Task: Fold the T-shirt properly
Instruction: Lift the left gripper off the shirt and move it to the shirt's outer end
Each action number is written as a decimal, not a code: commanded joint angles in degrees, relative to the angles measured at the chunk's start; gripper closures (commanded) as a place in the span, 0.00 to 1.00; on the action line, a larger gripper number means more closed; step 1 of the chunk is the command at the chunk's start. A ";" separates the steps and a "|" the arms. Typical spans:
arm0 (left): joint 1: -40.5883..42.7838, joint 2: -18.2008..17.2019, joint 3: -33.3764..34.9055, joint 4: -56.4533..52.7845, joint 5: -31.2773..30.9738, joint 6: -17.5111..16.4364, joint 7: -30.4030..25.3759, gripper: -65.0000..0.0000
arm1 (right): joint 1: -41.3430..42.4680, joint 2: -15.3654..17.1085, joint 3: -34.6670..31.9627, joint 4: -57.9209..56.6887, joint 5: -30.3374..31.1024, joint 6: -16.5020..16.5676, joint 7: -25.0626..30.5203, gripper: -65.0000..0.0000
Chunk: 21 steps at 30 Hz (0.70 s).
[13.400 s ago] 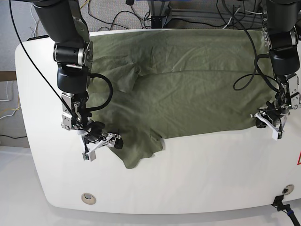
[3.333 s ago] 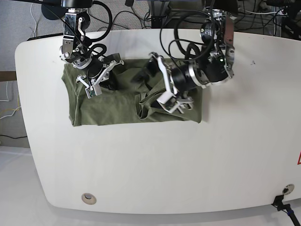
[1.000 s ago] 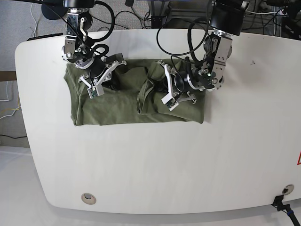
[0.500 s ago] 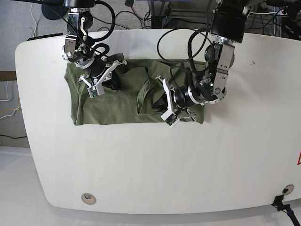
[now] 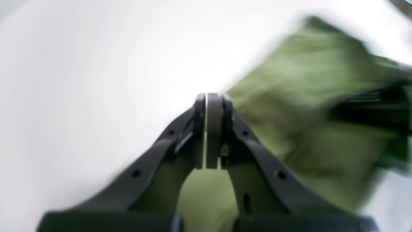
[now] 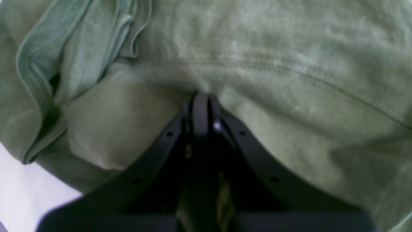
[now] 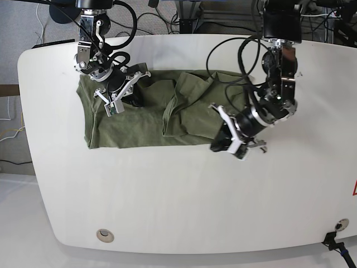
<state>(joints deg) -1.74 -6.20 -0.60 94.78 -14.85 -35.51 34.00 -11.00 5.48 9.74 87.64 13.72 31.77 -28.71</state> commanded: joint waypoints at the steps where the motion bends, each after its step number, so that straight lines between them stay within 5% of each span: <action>1: 0.29 0.09 -2.61 0.82 -1.19 -1.02 -1.16 1.00 | -0.03 0.28 -0.02 0.06 -1.89 -0.08 -2.81 1.00; 6: 4.51 -4.13 -6.65 1.26 -1.46 -1.20 1.65 1.00 | -0.03 0.28 -0.02 -0.03 -1.63 -0.08 -2.81 1.00; 14: 7.41 -3.87 -6.21 1.17 -1.19 -1.20 1.56 1.00 | -0.03 0.28 -0.02 -0.03 -1.63 0.01 -2.81 1.00; 21: 3.45 -4.05 -2.08 -14.04 -1.10 -1.20 -0.99 1.00 | -0.03 0.46 -3.28 4.72 -1.54 -0.16 -2.90 0.99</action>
<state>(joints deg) 2.61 -9.74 -2.48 80.36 -16.16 -36.91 33.28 -11.14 5.74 7.25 89.76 12.47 31.00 -29.85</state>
